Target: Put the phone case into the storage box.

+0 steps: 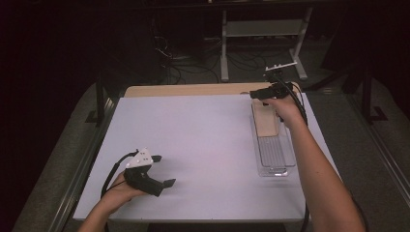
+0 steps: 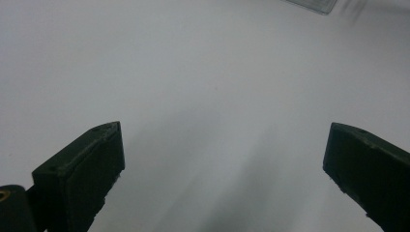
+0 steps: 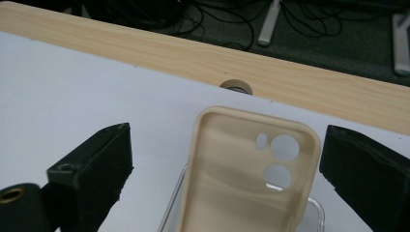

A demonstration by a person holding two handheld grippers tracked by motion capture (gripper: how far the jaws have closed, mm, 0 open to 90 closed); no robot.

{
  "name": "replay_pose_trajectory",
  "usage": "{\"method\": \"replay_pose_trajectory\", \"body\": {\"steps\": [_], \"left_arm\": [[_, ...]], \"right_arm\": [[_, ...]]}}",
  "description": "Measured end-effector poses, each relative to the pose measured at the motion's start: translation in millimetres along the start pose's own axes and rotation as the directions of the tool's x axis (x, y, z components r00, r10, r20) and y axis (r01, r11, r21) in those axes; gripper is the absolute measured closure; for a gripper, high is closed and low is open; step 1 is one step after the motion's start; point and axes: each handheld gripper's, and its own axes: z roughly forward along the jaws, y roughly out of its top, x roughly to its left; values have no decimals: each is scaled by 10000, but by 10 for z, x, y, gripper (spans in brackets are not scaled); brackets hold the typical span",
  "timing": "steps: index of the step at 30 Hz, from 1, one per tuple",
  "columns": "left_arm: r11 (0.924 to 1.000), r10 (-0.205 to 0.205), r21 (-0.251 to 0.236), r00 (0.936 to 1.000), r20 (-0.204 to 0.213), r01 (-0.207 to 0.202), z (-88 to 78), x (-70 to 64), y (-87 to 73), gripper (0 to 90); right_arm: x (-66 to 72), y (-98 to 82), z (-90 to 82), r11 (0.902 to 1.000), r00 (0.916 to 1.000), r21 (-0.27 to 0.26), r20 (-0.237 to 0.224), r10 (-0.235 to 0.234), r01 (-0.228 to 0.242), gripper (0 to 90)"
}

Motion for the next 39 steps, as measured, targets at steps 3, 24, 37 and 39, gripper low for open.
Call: {"method": "replay_pose_trajectory", "body": {"steps": [3, 24, 37, 39], "left_arm": [[10000, 54, 71, 10000, 39, -54, -6, 16, 4, 7], [9998, 159, -86, 9992, 374, -156, -60, 92, 157, 7], [9998, 209, -84, 9983, 543, -205, -110, 111, 248, 7], [9998, 187, -4, 9982, 566, -187, -115, 114, 267, 7]], "right_arm": [[21, -66, -110, 9997, 9995, -178, -241, -181, 177, 42], [235, -641, -617, 9868, 9730, -1238, -1925, -1275, 1048, 41], [309, -1098, -815, 9791, 9447, -1565, -2803, -1703, 1301, 41], [324, -1159, -852, 9763, 9386, -1673, -2930, -1820, 1371, 40]]}}
